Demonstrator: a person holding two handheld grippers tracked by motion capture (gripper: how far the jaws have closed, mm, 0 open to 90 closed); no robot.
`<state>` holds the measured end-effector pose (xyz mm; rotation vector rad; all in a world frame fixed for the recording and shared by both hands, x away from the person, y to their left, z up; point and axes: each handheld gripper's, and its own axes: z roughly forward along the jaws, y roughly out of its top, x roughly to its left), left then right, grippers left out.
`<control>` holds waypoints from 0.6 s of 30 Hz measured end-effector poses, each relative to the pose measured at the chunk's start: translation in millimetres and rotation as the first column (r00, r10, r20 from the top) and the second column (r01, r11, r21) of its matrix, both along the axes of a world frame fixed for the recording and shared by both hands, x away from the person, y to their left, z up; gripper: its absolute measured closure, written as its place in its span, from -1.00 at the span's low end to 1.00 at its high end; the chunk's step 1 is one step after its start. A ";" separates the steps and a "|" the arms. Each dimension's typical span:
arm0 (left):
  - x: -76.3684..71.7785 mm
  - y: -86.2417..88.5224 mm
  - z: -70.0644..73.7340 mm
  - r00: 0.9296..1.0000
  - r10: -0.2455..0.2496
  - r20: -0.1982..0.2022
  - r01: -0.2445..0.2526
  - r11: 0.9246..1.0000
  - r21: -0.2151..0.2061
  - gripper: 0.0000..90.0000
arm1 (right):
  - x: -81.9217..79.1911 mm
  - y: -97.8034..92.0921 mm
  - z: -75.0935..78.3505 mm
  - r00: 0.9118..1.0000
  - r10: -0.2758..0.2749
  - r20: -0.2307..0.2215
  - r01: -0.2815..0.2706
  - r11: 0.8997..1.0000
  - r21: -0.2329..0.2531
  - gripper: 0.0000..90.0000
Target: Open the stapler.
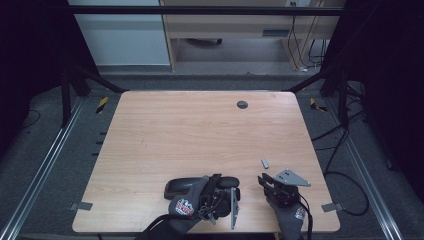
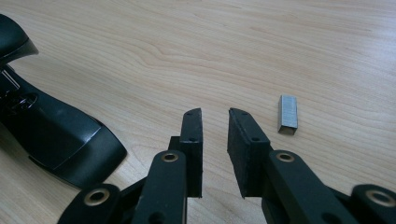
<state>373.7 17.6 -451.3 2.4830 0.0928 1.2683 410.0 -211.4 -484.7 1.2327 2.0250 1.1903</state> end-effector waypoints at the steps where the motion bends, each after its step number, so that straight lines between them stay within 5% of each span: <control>1: 0.5 -0.6 -1.4 1.000 0.000 0.006 0.000 1.000 0.006 -0.12 | -0.1 0.5 0.0 1.000 0.000 -0.003 0.000 1.000 0.001 0.70; 18: 1.9 -3.5 -7.4 0.998 0.014 0.059 -0.016 1.000 0.020 0.16 | 0.6 3.3 -1.1 1.000 0.013 -0.013 -0.013 1.000 0.001 0.80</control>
